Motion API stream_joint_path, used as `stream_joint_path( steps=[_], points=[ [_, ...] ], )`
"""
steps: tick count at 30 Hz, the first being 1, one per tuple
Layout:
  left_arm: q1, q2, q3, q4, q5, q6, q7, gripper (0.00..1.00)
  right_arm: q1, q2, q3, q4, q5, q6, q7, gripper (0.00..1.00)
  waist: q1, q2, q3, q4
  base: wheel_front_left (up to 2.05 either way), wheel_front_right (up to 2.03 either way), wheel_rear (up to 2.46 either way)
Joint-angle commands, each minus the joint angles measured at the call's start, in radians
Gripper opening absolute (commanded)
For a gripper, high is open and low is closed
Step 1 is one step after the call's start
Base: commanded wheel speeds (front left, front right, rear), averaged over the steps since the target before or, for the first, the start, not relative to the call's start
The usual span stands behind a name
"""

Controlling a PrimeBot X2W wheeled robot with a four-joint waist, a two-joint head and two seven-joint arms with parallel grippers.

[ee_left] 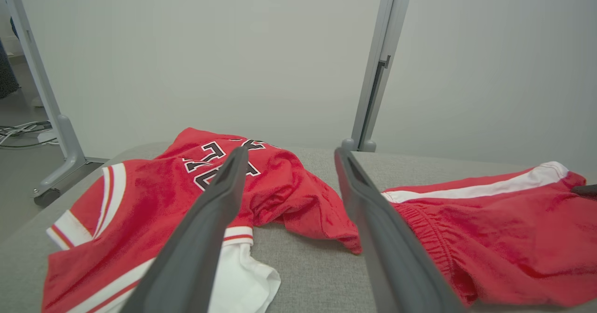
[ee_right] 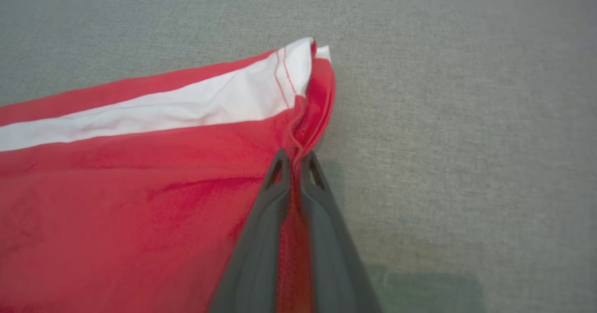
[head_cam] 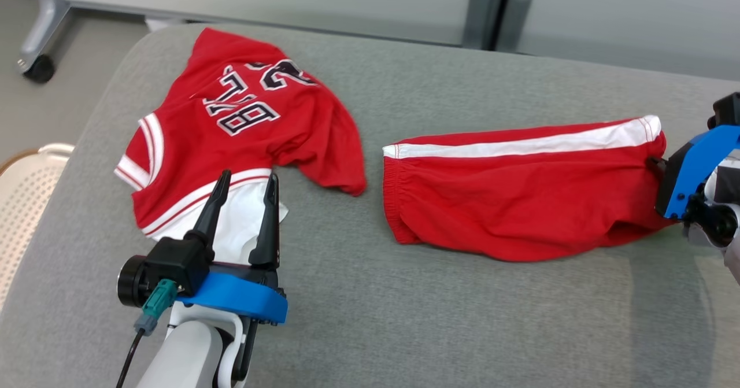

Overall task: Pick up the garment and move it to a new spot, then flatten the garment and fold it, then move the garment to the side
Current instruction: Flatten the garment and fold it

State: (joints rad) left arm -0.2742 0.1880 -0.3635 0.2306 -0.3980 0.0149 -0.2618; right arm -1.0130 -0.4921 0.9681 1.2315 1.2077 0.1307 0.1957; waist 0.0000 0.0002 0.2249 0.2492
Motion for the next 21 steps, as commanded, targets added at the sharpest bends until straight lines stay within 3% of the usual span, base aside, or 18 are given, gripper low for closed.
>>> stream_joint_path(
  steps=[1,14,21],
  points=[
    [0.015,0.004,0.007,0.006,0.012,-0.002,-0.005,1.0,0.021,-0.006,-0.003,0.0,0.006,0.0,-0.01,0.0,0.0,-0.0002,-0.039,-0.043,0.0,0.0,0.0],
    [0.068,-0.015,0.028,0.084,0.054,-0.039,-0.005,1.0,0.116,-0.044,0.007,-0.048,0.014,0.0,-0.128,0.0,0.0,-0.0002,-0.108,-0.19,0.0,0.0,0.0],
    [0.072,-0.026,0.04,0.098,0.064,-0.049,-0.005,1.0,0.055,-0.01,0.022,-0.086,-0.005,0.0,-0.165,0.0,0.0,-0.0002,-0.125,-0.196,0.0,0.0,0.0]
  ],
)
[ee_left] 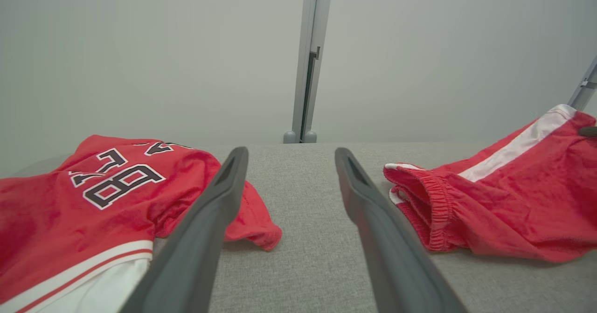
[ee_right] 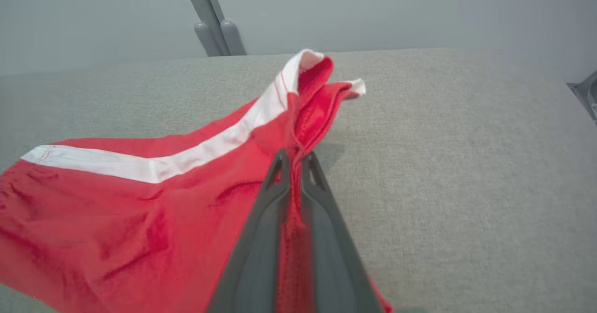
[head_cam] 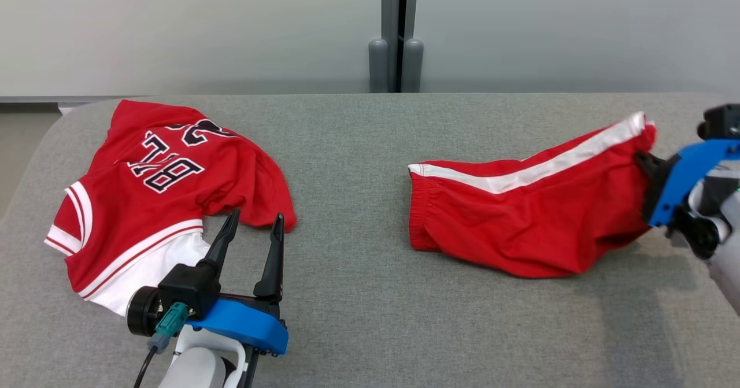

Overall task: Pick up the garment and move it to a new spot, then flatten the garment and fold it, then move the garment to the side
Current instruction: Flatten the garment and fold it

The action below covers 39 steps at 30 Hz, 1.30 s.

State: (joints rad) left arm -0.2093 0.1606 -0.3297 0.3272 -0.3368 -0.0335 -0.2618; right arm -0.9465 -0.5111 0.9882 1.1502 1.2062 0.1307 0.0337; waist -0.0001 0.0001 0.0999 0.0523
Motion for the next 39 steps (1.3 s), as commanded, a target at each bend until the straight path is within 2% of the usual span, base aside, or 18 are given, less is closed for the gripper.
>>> stream_joint_path(
  steps=[1,6,13,22,23,24,25,26,32,35,39],
  points=[
    [0.008,-0.002,0.008,0.002,0.003,-0.003,-0.005,1.0,-0.021,0.022,0.003,-0.01,-0.006,0.0,-0.003,0.0,0.0001,-0.0001,-0.001,0.004,0.0,0.0,0.0],
    [0.011,-0.02,0.016,0.011,0.002,-0.012,-0.005,1.0,-0.056,0.103,0.017,-0.033,-0.007,0.0,0.023,0.0,0.0001,-0.0001,0.0,0.035,0.0,0.0,0.0],
    [-0.007,-0.038,0.028,0.031,0.004,-0.027,-0.005,1.0,-0.053,0.207,0.025,-0.005,0.018,0.0,0.073,0.0,0.0001,-0.0001,0.005,0.107,0.0,0.0,0.0],
    [-0.011,-0.054,0.042,0.047,0.014,-0.04,-0.005,1.0,-0.024,0.272,0.045,0.014,0.029,0.0,0.092,0.0,0.0001,-0.0001,0.016,0.153,0.0,0.0,0.0],
    [-0.012,-0.056,0.044,0.047,0.017,-0.042,-0.005,1.0,-0.021,0.28,0.047,0.01,0.03,0.0,0.095,0.14,0.0001,-0.0001,0.018,0.153,0.0,0.0,0.0],
    [-0.012,-0.057,0.046,0.048,0.019,-0.042,-0.005,1.0,-0.015,0.287,0.053,0.001,0.028,0.0,0.101,0.43,0.0001,-0.0001,0.018,0.152,0.0,0.0,0.0],
    [-0.012,-0.057,0.049,0.048,0.021,-0.043,-0.005,1.0,-0.011,0.29,0.057,-0.013,0.03,0.0,0.102,0.64,0.0001,-0.0001,0.019,0.151,0.0,0.0,0.0],
    [-0.011,-0.057,0.051,0.048,0.023,-0.042,-0.005,1.0,-0.009,0.291,0.056,-0.026,0.036,0.0,0.091,1.0,0.0001,-0.0001,0.019,0.148,0.0,0.0,0.0],
    [0.0,-0.06,0.066,0.047,0.031,-0.042,-0.005,1.0,-0.001,0.278,0.048,-0.142,0.058,0.0,0.006,1.0,0.0001,-0.0001,0.011,0.112,0.0,0.0,0.0],
    [0.004,-0.06,0.073,0.044,0.033,-0.043,-0.005,1.0,-0.004,0.244,0.039,-0.23,0.057,0.0,-0.087,1.0,0.0001,-0.0001,0.004,0.093,0.0,0.0,0.0],
    [0.016,-0.06,0.081,0.036,0.04,-0.044,-0.005,1.0,0.004,0.163,0.033,-0.285,0.028,0.0,-0.22,1.0,0.0001,-0.0001,-0.006,0.068,0.0,0.0,0.0]
  ],
)
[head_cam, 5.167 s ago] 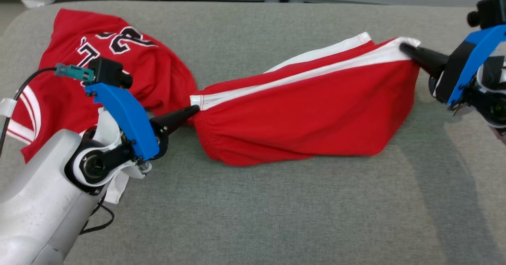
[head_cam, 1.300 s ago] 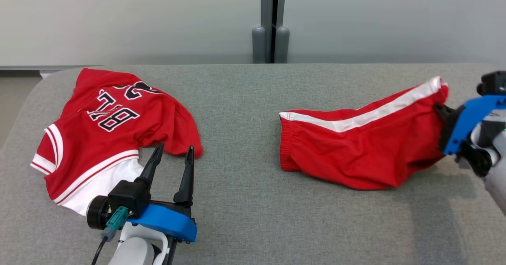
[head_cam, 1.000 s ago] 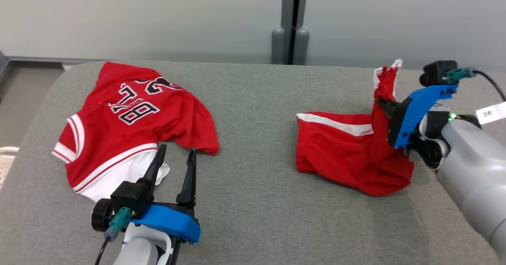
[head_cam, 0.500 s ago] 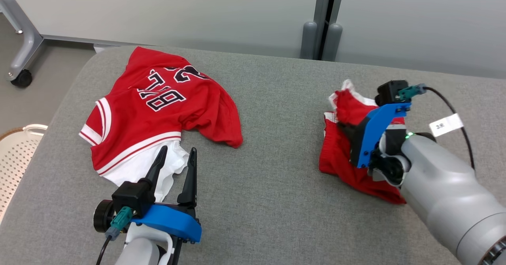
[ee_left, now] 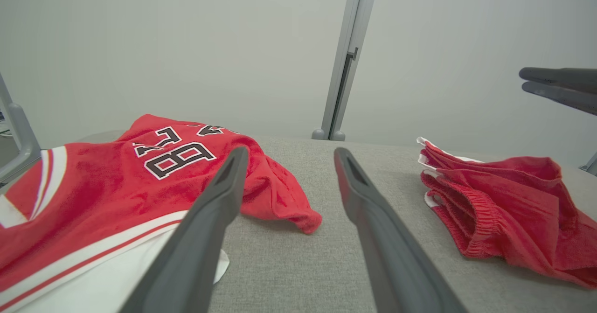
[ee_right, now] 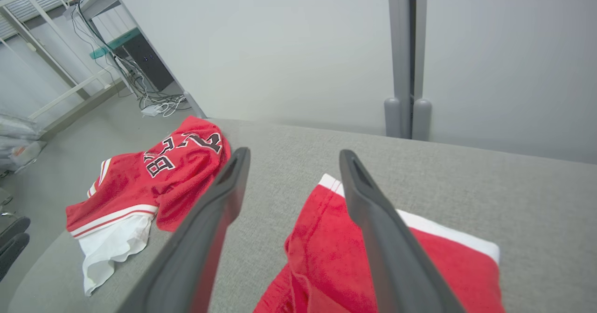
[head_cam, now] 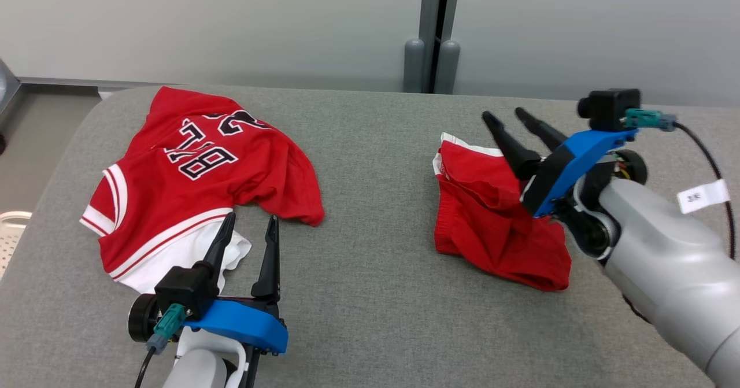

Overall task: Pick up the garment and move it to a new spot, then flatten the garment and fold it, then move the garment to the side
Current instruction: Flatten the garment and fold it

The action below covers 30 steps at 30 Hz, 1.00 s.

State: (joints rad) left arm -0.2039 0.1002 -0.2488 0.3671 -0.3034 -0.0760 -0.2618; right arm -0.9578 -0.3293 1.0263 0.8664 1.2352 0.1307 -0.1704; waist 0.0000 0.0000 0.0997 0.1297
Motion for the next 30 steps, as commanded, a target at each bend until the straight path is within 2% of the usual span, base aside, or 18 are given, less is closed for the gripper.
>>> stream_joint_path(
  steps=[1,8,14,15,16,17,24,27,30],
  points=[
    [0.013,0.001,0.002,-0.005,0.006,-0.002,-0.005,1.0,0.021,-0.035,-0.01,-0.005,-0.007,0.0,-0.036,1.0,0.0,0.0,-0.007,-0.015,0.0,0.0,0.0],
    [0.014,-0.006,0.01,-0.012,0.014,-0.007,-0.005,1.0,0.067,-0.136,-0.067,0.044,-0.029,0.0,-0.09,1.0,0.0,0.0,-0.004,-0.037,0.0,0.0,0.0],
    [0.007,-0.01,0.01,-0.005,0.018,-0.013,-0.005,1.0,0.121,-0.118,-0.116,0.099,0.024,0.0,-0.087,1.0,0.0,0.0,0.003,-0.039,0.0,0.0,0.0],
    [0.004,-0.01,0.009,-0.003,0.02,-0.013,-0.005,1.0,0.127,-0.111,-0.126,0.102,0.045,0.0,-0.073,0.78,0.0,0.0,0.005,-0.037,0.0,0.0,0.0],
    [-0.001,-0.01,0.007,-0.001,0.021,-0.016,-0.005,1.0,0.133,-0.105,-0.135,0.103,0.07,0.0,-0.051,0.07,0.0,0.0,0.007,-0.034,0.0,0.0,0.0],
    [-0.006,-0.011,0.003,0.003,0.022,-0.019,-0.005,1.0,0.137,-0.103,-0.142,0.108,0.091,0.0,-0.023,0.0,0.0,0.0,0.009,-0.029,0.0,0.0,0.0],
    [-0.013,-0.013,0.002,0.019,0.023,-0.021,-0.005,1.0,0.136,-0.06,-0.164,0.161,0.229,0.0,0.272,0.0,0.0,0.0,0.014,0.022,0.0,0.0,0.0],
    [-0.001,-0.016,0.012,0.022,0.021,-0.02,-0.005,1.0,0.169,-0.043,-0.133,0.113,0.25,0.0,0.401,0.0,0.0,0.0,0.01,0.047,0.0,0.0,0.0],
    [0.005,-0.018,0.014,0.023,0.022,-0.021,-0.005,1.0,0.181,-0.039,-0.106,0.073,0.236,0.0,0.431,0.0,0.0,0.0,0.008,0.053,0.0,0.0,0.0]
  ],
)
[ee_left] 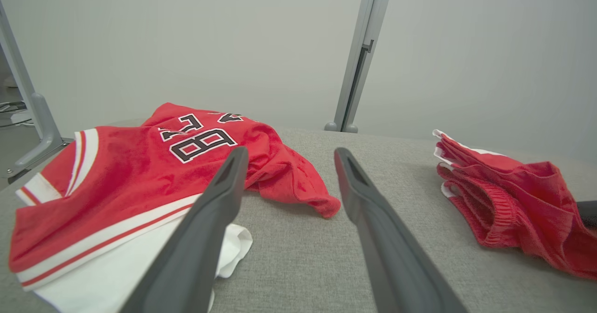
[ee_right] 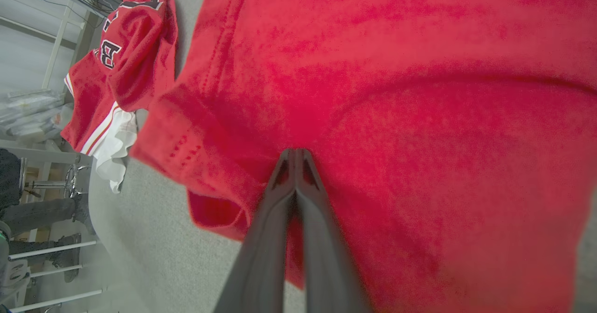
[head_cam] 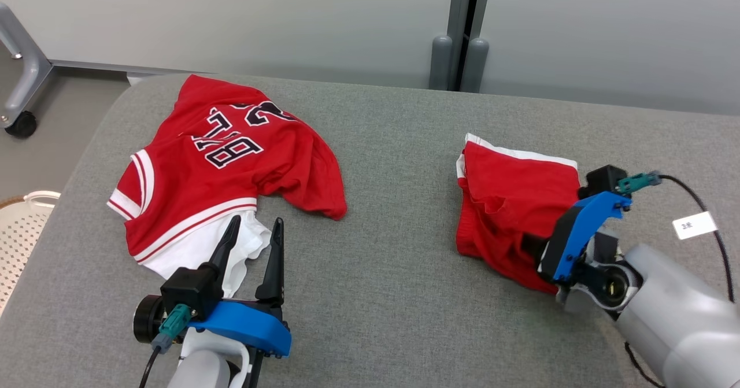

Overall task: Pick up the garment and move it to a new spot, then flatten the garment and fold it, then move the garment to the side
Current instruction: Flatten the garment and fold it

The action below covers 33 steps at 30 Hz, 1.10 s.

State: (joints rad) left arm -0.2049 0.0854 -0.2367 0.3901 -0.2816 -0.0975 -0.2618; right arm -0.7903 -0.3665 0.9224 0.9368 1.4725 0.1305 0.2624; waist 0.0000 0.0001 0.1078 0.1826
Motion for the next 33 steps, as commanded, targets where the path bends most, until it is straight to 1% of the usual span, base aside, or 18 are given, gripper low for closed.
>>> stream_joint_path(
  steps=[1,6,10,13,17,18,19,20,21,22,23,26,28,30,31,33],
  points=[
    [0.008,-0.003,0.004,0.0,0.0,0.0,-0.005,1.0,0.023,0.008,0.01,-0.024,-0.003,0.0,0.01,0.0,0.0,-0.0001,-0.001,0.001,0.0,0.0,0.0],
    [0.01,0.001,0.014,0.0,0.006,-0.001,-0.005,1.0,0.072,0.045,0.059,-0.149,-0.025,0.0,0.004,0.0,0.0,-0.0001,-0.002,-0.007,0.0,0.0,0.0],
    [0.005,0.002,0.016,0.0,0.011,-0.002,-0.005,1.0,0.097,0.057,0.085,-0.24,-0.047,0.0,-0.062,0.0,0.0,-0.0001,-0.005,-0.025,0.0,0.0,0.0],
    [0.005,0.004,0.016,-0.002,0.016,-0.003,-0.005,1.0,0.118,0.044,0.089,-0.306,-0.059,0.0,-0.133,0.0,0.0,-0.0001,-0.01,-0.039,0.0,0.0,0.0],
    [0.014,0.008,0.022,-0.01,0.02,-0.002,-0.005,1.0,0.132,-0.005,0.073,-0.387,-0.076,0.0,-0.252,0.0,0.0,-0.0001,-0.019,-0.06,0.0,0.0,0.0],
    [0.016,0.009,0.024,-0.013,0.021,-0.001,-0.005,1.0,0.135,-0.019,0.061,-0.401,-0.077,0.0,-0.287,0.04,0.0,-0.0001,-0.021,-0.066,0.0,0.0,0.0],
    [0.018,0.009,0.027,-0.015,0.02,-0.001,-0.005,1.0,0.137,-0.034,0.051,-0.413,-0.08,0.0,-0.32,0.18,0.0,-0.0001,-0.024,-0.072,0.0,0.0,0.0],
    [0.02,0.01,0.03,-0.019,0.02,0.0,-0.005,1.0,0.14,-0.046,0.04,-0.428,-0.085,0.0,-0.355,0.29,0.0,-0.0001,-0.028,-0.078,0.0,0.0,0.0],
    [0.022,0.012,0.034,-0.024,0.02,0.001,-0.005,1.0,0.142,-0.059,0.027,-0.44,-0.086,0.0,-0.391,0.49,0.0,-0.0001,-0.03,-0.085,0.0,0.0,0.0],
    [0.025,0.015,0.041,-0.03,0.02,0.002,-0.005,1.0,0.143,-0.074,0.02,-0.452,-0.097,0.0,-0.424,0.81,0.0,-0.0001,-0.033,-0.093,0.0,0.0,0.0],
    [0.029,0.017,0.046,-0.035,0.021,0.002,-0.005,1.0,0.144,-0.092,0.013,-0.459,-0.112,0.0,-0.454,1.0,0.0,-0.0001,-0.035,-0.1,0.0,0.0,0.0],
    [0.037,0.021,0.062,-0.056,0.024,0.004,-0.005,1.0,0.146,-0.129,-0.038,-0.466,-0.162,0.0,-0.513,1.0,0.0,-0.0001,-0.042,-0.125,0.0,0.0,0.0],
    [0.041,0.026,0.082,-0.072,0.026,0.006,-0.004,1.0,0.15,-0.142,-0.093,-0.467,-0.227,0.0,-0.526,1.0,0.0,-0.0001,-0.044,-0.141,0.0,0.0,0.0],
    [0.049,0.028,0.097,-0.094,0.03,0.007,-0.004,1.0,0.162,-0.139,-0.202,-0.483,-0.335,0.0,-0.527,1.0,0.0,-0.0001,-0.045,-0.157,0.0,0.0,0.0],
    [0.056,0.028,0.109,-0.105,0.031,0.008,-0.004,1.0,0.182,-0.137,-0.26,-0.487,-0.415,0.0,-0.528,1.0,0.0,-0.0001,-0.046,-0.165,0.0,0.0,0.0],
    [0.064,0.026,0.128,-0.124,0.037,0.01,-0.004,1.0,0.237,-0.105,-0.366,-0.503,-0.546,0.0,-0.527,1.0,0.0,-0.0001,-0.049,-0.178,0.0,0.0,0.0]
  ],
)
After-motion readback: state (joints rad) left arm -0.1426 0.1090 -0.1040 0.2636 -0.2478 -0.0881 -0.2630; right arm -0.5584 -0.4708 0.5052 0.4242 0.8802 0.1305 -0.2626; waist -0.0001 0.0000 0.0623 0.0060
